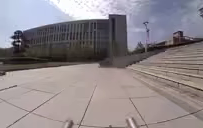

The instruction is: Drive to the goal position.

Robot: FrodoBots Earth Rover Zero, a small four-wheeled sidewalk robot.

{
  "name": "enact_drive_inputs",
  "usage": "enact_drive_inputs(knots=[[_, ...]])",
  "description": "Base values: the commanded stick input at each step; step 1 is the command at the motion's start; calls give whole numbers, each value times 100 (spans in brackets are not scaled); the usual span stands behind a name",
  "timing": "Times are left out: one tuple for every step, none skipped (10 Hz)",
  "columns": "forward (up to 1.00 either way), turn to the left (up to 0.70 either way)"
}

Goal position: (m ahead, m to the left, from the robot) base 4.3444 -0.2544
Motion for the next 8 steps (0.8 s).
enact_drive_inputs(knots=[[70, 0], [70, 0], [70, 0], [70, 0], [70, 0], [70, 0], [70, 0], [70, 0]])
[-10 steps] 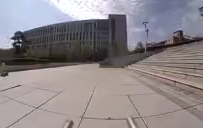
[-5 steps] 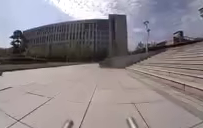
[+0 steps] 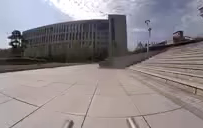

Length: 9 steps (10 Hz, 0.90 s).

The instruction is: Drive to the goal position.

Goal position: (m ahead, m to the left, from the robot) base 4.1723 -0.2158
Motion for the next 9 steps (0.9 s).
enact_drive_inputs(knots=[[70, 0], [70, 0], [70, 0], [70, 0], [70, 0], [70, 0], [70, 0], [70, 0], [70, 0]])
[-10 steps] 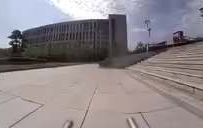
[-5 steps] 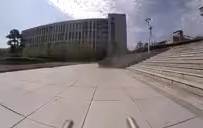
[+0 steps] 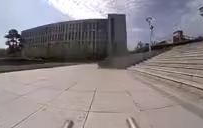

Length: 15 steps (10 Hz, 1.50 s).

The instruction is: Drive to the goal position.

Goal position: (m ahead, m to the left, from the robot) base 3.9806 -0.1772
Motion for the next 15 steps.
enact_drive_inputs(knots=[[70, 0], [70, 0], [70, 0], [70, 0], [70, 0], [70, 0], [70, 0], [70, 0], [70, 0], [70, 0], [70, 0], [70, 8], [70, 22], [70, 35], [70, 35]])
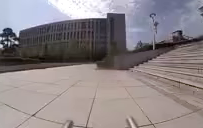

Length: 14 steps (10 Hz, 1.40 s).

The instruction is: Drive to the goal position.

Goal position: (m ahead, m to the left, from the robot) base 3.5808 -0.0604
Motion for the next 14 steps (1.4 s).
enact_drive_inputs(knots=[[70, 33], [70, 21], [70, 2], [70, 0], [70, 0], [70, 0], [70, 0], [70, 0], [70, 0], [70, 0], [70, 0], [70, 0], [70, 0], [70, 0]])
